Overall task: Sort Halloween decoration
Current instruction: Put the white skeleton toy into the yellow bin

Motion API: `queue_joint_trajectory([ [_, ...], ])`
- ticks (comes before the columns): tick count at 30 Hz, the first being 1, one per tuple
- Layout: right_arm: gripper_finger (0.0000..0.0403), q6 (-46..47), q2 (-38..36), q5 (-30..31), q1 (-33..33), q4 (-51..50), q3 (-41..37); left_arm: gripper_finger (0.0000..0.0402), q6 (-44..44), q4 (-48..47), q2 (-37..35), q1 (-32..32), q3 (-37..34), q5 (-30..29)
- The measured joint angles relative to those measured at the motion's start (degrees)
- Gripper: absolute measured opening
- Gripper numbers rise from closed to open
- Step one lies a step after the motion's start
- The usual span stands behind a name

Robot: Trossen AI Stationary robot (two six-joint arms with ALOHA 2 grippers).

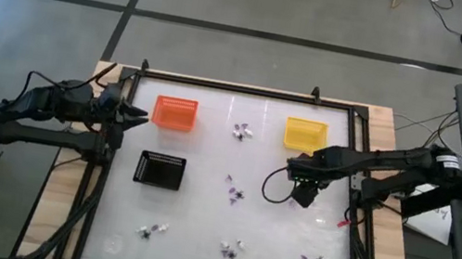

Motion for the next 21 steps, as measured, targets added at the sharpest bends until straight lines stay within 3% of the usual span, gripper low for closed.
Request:
queue_joint_trajectory([
  [12,0.0169,0.6,0.5,-4.7,2.7,7.7,-9.0,0.0086,0.0,-4.5,-0.6,0.0,1.6,0.0],
  [21,0.0169,0.5,0.5,-4.9,2.7,12.5,-13.9,0.0086,0.0,-6.0,-0.7,0.0,1.6,0.1],
])
